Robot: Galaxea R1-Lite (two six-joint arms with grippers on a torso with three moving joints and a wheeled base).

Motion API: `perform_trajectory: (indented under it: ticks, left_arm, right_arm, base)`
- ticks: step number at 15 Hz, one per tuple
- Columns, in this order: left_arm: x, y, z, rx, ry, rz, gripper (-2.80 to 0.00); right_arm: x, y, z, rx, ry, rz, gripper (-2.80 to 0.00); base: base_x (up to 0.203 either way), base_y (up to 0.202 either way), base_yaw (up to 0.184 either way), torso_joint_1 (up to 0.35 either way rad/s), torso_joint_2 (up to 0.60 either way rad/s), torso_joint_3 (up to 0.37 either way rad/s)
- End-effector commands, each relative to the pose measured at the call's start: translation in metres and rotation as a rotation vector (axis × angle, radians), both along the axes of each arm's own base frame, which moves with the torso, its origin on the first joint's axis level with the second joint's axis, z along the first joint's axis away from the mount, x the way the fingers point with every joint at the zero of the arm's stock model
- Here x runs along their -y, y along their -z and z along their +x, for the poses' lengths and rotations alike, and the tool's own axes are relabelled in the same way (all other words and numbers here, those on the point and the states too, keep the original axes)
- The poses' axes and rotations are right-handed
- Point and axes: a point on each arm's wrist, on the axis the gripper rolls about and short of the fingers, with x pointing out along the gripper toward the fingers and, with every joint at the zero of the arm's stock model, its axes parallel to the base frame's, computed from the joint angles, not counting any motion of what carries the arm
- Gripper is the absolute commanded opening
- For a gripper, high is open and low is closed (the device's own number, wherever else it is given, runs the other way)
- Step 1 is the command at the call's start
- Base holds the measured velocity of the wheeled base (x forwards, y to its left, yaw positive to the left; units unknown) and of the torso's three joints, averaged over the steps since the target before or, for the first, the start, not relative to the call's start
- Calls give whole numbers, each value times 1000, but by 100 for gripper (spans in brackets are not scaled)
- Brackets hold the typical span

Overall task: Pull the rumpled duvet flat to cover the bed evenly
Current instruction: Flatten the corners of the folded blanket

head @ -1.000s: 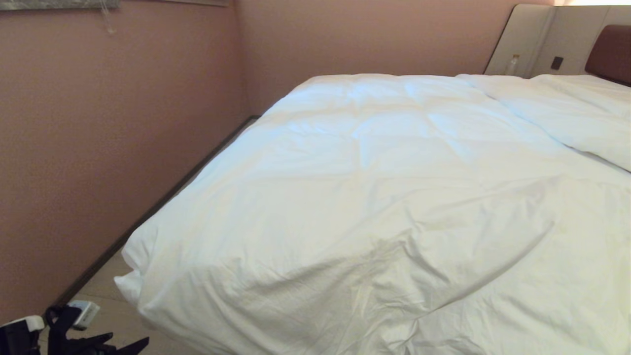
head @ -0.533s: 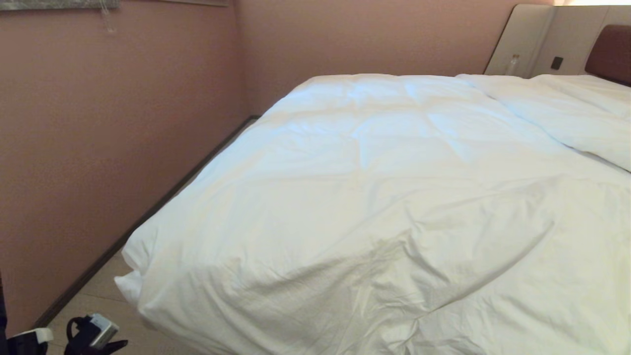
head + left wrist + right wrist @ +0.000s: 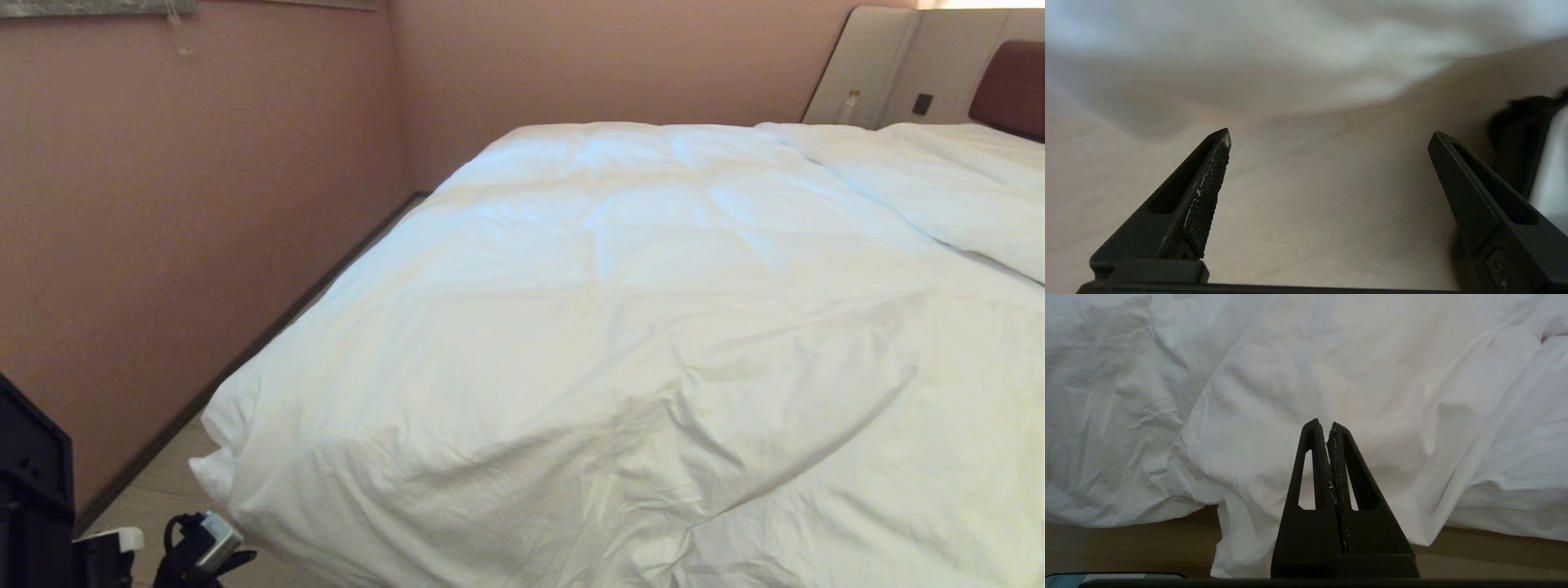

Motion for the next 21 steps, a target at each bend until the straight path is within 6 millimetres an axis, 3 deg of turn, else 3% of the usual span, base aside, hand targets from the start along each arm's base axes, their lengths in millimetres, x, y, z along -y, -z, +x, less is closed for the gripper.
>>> perform_trajectory:
  ticks: [1, 5, 7, 10, 15, 21]
  left_arm:
    - [-2, 1, 10, 59, 11, 28, 0]
    - [-9, 6, 31, 77, -70, 70, 0]
    - [-9, 6, 31, 76, -71, 70, 0]
    - [2, 7, 56, 107, -86, 82, 0]
    - [12, 6, 69, 117, -106, 70, 0]
    - [12, 9, 71, 111, -114, 71, 0]
  right_arm:
    - [0, 0, 0, -1, 0, -1, -280]
    - [0, 0, 0, -1, 0, -1, -280]
    - [0, 0, 0, -1, 0, -1, -280]
    - [0, 0, 0, -1, 0, -1, -280]
    - [0, 0, 0, -1, 0, -1, -280]
    - [0, 0, 0, -1, 0, -1, -280]
  base:
    - [0, 0, 0, 0, 0, 0]
    - [0, 0, 0, 0, 0, 0]
    - [0, 0, 0, 0, 0, 0]
    - [0, 0, 0, 0, 0, 0]
    - [0, 0, 0, 0, 0, 0]
    - [0, 0, 0, 0, 0, 0]
